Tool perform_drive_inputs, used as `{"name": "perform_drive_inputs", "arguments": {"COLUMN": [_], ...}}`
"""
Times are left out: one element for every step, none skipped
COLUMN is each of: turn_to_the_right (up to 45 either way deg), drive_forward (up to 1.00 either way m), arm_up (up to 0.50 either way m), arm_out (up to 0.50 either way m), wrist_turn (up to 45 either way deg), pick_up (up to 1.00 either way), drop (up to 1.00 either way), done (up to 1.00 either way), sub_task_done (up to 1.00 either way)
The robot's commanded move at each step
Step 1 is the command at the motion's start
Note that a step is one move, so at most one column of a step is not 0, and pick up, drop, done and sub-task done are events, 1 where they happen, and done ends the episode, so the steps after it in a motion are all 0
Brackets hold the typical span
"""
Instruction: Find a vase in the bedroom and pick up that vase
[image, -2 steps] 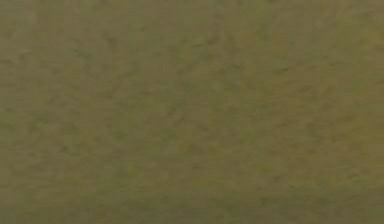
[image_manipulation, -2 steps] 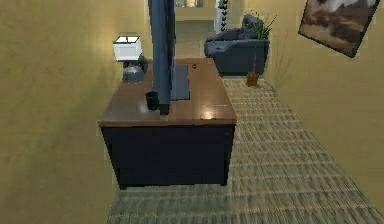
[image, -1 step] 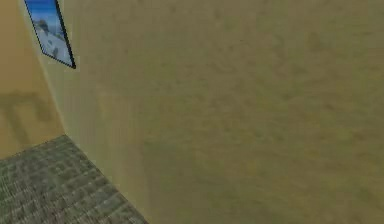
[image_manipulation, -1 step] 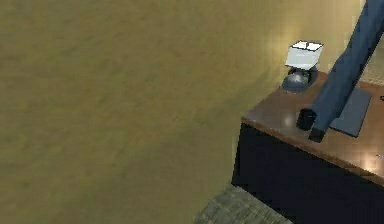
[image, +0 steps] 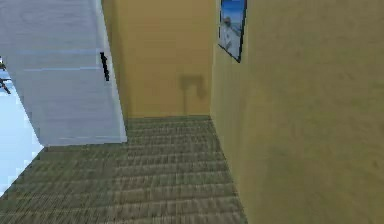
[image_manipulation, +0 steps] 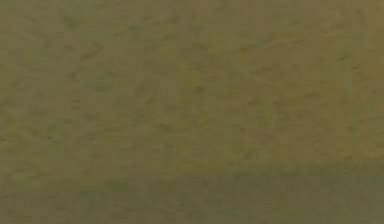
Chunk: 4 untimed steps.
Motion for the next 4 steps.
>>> {"name": "perform_drive_inputs", "arguments": {"turn_to_the_right": [0.0, -45.0, -6.0, 0.0], "drive_forward": [0.4, 0.0, 0.0, 0.55], "arm_up": [0.0, 0.0, 0.0, 0.0], "arm_out": [0.0, 0.0, 0.0, 0.0], "wrist_turn": [0.0, 0.0, 0.0, 0.0], "pick_up": [0.0, 0.0, 0.0, 0.0], "drop": [0.0, 0.0, 0.0, 0.0], "done": [0.0, 0.0, 0.0, 0.0], "sub_task_done": [0.0, 0.0, 0.0, 0.0]}}
